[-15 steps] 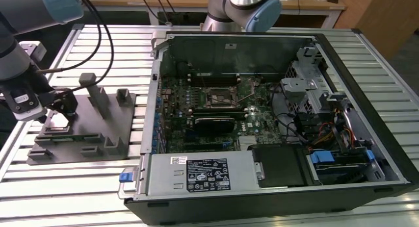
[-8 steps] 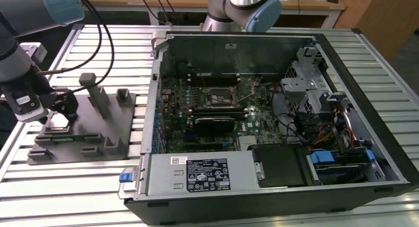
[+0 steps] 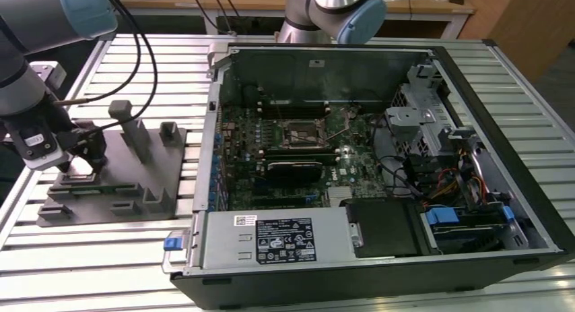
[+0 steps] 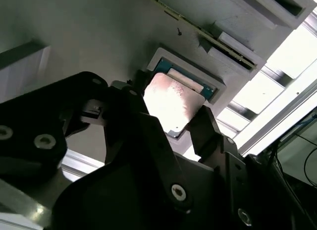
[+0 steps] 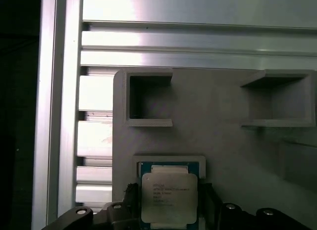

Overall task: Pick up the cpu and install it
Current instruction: 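Pick up the cpu and move it towards the insertion slot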

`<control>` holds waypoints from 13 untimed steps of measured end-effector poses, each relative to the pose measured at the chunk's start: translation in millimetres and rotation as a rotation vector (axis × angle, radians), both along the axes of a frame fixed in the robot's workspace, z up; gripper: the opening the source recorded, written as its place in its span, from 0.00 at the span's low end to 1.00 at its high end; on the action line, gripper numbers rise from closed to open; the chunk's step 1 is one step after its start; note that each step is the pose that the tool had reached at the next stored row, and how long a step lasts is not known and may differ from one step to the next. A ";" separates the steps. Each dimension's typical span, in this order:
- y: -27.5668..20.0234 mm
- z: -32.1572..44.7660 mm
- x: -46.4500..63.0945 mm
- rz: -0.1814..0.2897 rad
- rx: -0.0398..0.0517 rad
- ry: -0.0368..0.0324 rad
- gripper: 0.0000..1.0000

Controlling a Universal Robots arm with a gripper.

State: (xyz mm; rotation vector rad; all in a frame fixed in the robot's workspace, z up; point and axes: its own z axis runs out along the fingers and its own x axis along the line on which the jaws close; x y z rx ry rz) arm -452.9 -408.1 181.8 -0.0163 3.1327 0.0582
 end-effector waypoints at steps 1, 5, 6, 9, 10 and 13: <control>0.0 -0.1 0.0 0.000 -0.0001 0.0002 0.58; 0.0 -0.2 0.0 0.000 0.0005 -0.0001 0.54; 0.1 -0.1 0.0 0.000 0.0011 -0.0004 0.54; 0.0 1.3 0.0 0.000 0.0020 -0.0001 0.54; 0.0 1.8 0.0 0.000 0.0022 -0.0001 0.54; 0.0 3.1 0.0 0.000 0.0024 -0.0001 0.54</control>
